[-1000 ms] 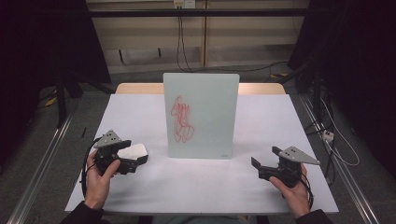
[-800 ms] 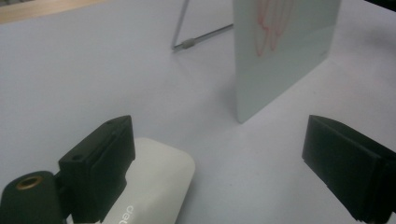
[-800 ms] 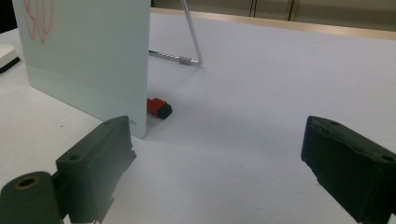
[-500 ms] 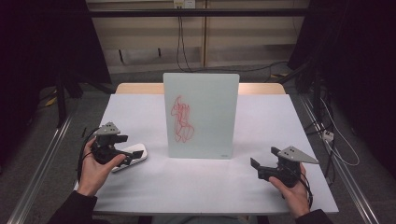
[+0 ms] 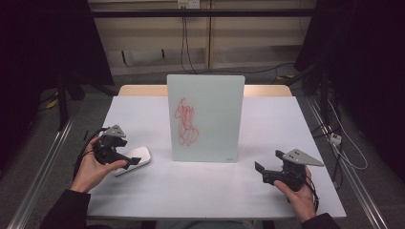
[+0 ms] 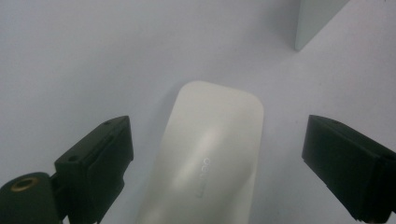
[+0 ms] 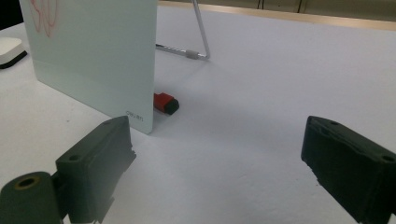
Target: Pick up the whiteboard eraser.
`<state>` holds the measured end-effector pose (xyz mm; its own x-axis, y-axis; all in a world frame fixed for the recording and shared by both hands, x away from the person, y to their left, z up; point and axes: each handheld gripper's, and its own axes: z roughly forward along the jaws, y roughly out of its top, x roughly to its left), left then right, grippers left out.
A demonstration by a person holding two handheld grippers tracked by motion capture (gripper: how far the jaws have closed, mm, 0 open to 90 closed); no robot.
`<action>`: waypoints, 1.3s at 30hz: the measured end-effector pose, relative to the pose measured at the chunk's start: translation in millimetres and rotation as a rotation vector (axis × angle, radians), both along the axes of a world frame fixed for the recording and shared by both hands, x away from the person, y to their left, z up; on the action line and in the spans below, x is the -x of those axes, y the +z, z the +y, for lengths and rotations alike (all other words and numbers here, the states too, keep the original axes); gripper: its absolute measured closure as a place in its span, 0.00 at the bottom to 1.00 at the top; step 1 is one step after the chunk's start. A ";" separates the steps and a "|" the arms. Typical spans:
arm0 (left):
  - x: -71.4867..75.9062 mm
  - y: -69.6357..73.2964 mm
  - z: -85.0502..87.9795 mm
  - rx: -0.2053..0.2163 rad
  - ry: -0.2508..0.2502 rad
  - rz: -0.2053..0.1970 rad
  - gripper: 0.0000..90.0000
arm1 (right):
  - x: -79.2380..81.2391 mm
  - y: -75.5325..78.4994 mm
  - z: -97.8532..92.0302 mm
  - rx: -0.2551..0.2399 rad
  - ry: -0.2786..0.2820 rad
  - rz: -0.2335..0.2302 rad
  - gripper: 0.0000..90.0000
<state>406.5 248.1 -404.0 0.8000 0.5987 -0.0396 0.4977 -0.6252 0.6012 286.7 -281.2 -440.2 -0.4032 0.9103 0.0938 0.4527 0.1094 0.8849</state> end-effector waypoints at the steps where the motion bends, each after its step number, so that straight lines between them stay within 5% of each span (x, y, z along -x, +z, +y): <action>1: -1.2 -1.7 1.2 -0.001 -0.013 0.009 0.10 | 0.1 0.0 0.0 0.001 0.002 0.003 0.09; 11: -7.6 -16.5 2.6 -0.092 -0.054 0.015 0.12 | 0.0 -0.2 0.0 0.000 0.009 0.001 0.09; 15: -8.4 -22.7 -1.8 -0.098 -0.085 0.043 0.14 | 0.0 -0.1 0.6 0.000 0.004 0.006 0.09; 20: -12.3 -26.4 -4.5 -0.117 -0.063 0.045 0.14 | 0.4 0.5 -1.0 0.001 -0.004 -0.003 0.09; 26: -10.4 -28.1 -3.5 -0.121 -0.107 0.072 0.26 | 0.3 0.4 -0.1 0.001 -0.002 -0.001 0.09; 39: -8.2 -27.0 -3.3 -0.136 -0.092 0.053 0.34 | 0.1 0.2 -0.1 0.005 0.002 -0.001 0.09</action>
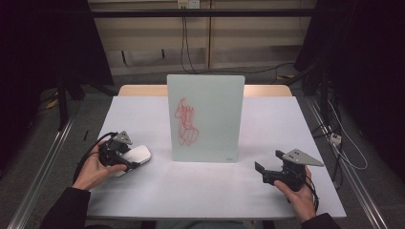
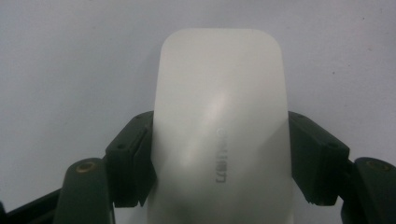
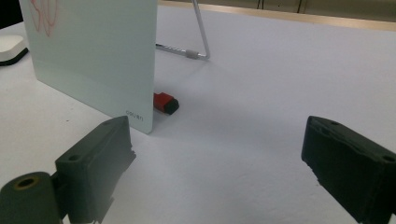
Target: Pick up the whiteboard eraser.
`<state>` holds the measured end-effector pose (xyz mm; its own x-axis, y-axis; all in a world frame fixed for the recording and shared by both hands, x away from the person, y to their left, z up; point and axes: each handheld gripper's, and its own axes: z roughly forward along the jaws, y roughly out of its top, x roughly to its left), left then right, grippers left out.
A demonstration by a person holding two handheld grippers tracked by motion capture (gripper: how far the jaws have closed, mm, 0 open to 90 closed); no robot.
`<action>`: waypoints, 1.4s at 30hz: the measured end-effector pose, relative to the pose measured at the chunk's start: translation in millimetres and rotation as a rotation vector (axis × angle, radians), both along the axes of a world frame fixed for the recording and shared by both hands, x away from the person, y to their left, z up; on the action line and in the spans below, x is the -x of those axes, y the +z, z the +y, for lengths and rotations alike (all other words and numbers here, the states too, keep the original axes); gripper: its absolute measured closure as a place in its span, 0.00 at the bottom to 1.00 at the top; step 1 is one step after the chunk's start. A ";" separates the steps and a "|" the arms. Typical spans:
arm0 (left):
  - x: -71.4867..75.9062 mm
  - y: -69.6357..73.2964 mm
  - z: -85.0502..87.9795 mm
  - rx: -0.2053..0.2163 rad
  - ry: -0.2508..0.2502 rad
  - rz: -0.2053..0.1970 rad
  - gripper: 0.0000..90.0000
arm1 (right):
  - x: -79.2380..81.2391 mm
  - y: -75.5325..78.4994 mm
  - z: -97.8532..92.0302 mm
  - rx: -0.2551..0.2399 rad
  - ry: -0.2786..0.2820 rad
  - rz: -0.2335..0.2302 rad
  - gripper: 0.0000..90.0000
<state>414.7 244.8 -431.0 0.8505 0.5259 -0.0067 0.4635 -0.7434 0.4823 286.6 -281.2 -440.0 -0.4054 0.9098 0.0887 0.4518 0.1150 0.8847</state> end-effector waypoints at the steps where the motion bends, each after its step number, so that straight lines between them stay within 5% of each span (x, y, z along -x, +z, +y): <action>1: 0.1 0.0 0.1 0.002 0.000 0.000 0.34 | 0.0 0.0 0.1 0.000 0.001 0.000 0.09; 17: 3.6 8.3 -1.1 0.049 0.055 -0.015 0.35 | -0.1 0.0 0.5 -0.002 -0.001 0.002 0.09; 29: 14.9 19.8 0.1 0.167 0.142 -0.098 0.35 | -2.4 -0.9 2.0 -0.001 0.000 0.009 0.09; 32: 21.3 25.7 -1.5 0.224 0.159 -0.131 0.35 | -3.0 -1.9 1.4 0.003 0.001 0.017 0.09; 37: 24.5 29.0 -4.8 0.279 0.163 -0.123 0.35 | -3.1 -2.0 1.7 0.000 0.008 0.015 0.09; 42: 31.2 31.2 -11.2 0.295 0.180 -0.158 0.35 | -2.5 -1.4 2.8 0.000 0.009 0.012 0.09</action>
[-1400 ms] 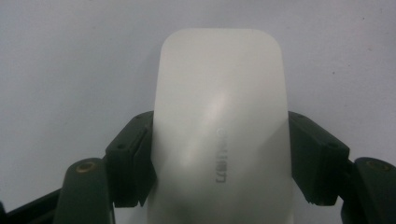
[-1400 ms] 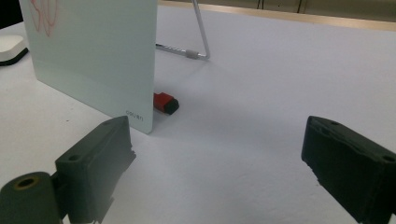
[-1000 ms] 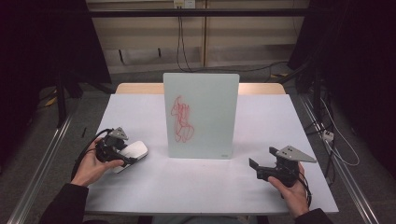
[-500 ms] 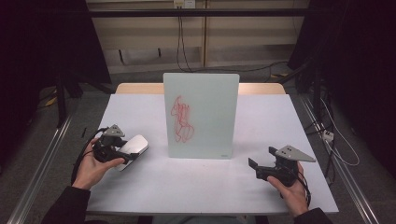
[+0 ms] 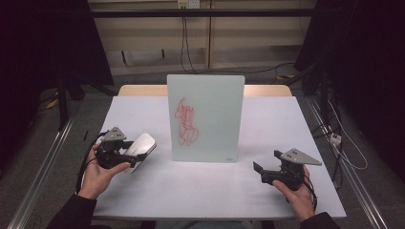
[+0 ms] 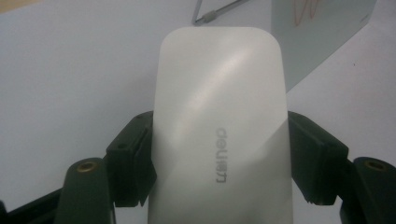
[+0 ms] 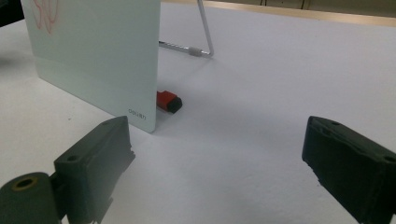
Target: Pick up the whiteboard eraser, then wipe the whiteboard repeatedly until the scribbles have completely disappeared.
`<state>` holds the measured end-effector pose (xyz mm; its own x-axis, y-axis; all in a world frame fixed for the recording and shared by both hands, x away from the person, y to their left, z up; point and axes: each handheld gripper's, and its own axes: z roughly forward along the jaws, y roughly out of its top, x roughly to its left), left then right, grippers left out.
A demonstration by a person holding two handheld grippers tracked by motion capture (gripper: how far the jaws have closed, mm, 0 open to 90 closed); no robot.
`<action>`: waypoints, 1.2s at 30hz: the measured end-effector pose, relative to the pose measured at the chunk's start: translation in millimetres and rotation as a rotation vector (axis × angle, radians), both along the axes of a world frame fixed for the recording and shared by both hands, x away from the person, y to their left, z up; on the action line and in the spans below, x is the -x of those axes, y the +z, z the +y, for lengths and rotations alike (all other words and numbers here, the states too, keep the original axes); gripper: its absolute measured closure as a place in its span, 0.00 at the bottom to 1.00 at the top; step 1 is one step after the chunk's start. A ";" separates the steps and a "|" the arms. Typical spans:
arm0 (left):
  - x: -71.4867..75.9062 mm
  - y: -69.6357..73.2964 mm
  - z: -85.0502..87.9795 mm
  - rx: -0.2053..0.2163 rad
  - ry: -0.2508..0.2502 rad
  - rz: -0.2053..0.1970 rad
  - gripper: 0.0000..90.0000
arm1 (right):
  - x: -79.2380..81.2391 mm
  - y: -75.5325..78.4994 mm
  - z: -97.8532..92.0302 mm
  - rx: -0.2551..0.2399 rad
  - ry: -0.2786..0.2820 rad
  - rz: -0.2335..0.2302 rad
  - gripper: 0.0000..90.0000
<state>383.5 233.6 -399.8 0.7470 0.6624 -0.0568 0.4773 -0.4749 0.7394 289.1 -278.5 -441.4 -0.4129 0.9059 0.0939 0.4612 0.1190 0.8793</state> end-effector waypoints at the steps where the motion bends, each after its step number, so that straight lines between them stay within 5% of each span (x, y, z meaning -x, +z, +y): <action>1: 1.3 0.6 -0.7 0.004 0.003 -0.013 0.35 | 0.0 0.0 0.0 0.000 0.000 0.000 0.09; 9: 11.4 7.4 -5.2 0.075 0.035 -0.076 0.35 | 2.3 1.2 -1.1 -0.009 -0.004 -0.007 0.09; 26: 29.6 18.3 -11.5 0.158 0.049 -0.178 0.35 | -1.5 0.4 0.2 -0.013 -0.002 0.002 0.09; 36: 34.6 27.1 -29.5 0.210 0.019 -0.193 0.35 | 1.6 1.4 -1.4 -0.012 -0.002 -0.009 0.09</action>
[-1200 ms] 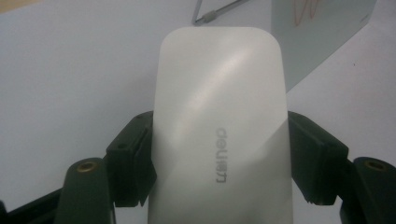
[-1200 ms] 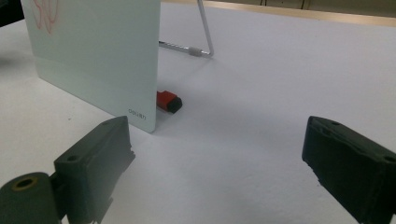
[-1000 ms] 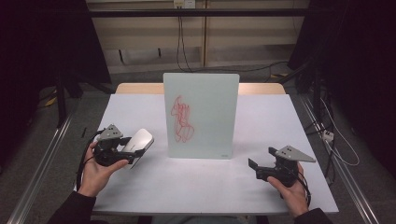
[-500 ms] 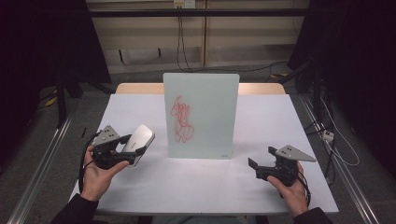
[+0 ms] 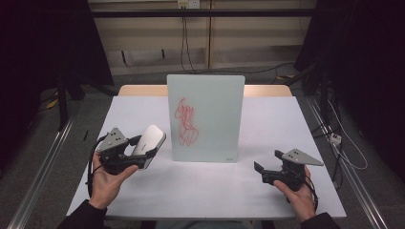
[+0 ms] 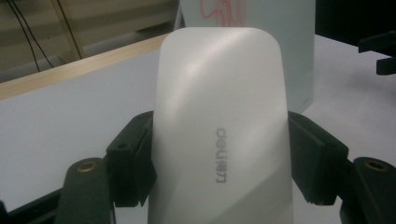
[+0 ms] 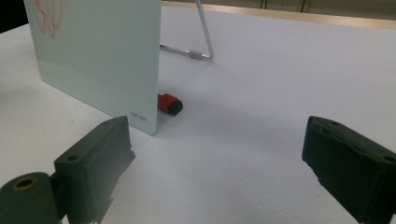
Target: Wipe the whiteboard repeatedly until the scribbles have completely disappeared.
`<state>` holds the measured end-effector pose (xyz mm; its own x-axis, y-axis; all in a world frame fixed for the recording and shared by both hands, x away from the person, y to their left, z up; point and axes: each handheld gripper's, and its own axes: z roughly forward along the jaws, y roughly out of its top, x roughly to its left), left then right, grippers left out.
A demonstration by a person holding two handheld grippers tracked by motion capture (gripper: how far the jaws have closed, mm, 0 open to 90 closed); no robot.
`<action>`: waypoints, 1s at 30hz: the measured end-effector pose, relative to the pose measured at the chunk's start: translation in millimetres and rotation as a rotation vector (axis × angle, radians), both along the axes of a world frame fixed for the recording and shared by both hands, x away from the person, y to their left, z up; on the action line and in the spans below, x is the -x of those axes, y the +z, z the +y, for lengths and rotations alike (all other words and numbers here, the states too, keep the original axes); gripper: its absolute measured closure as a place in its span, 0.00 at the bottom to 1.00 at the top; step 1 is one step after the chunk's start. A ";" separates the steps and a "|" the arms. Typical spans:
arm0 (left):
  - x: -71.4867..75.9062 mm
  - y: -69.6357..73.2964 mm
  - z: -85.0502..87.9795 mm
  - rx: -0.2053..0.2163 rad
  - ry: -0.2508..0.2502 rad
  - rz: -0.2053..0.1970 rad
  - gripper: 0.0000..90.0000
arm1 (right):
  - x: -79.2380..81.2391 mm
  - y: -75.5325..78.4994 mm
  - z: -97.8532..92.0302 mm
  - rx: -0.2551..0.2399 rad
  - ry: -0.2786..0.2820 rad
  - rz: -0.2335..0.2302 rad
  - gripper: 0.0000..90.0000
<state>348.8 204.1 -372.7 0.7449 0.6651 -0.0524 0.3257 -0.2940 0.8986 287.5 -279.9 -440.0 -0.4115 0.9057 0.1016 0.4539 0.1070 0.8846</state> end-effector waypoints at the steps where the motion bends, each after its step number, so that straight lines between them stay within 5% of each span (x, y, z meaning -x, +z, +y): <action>1: 0.6 1.1 -2.8 -0.001 0.001 0.000 0.35 | 0.3 0.2 0.3 0.000 0.000 0.000 0.09; 19: -10.5 20.3 -54.5 -0.020 0.017 -0.102 0.35 | 1.0 0.0 -0.6 -0.003 0.003 0.000 0.09; 30: -19.2 27.5 -67.3 -0.042 0.051 -0.173 0.35 | 0.8 0.0 -0.3 -0.005 0.003 0.001 0.09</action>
<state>368.0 136.8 -345.2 0.7057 0.7011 0.1021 0.1830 -0.3196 0.9297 286.7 -280.1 -440.0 -0.4142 0.9040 0.1061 0.4545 0.1044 0.8846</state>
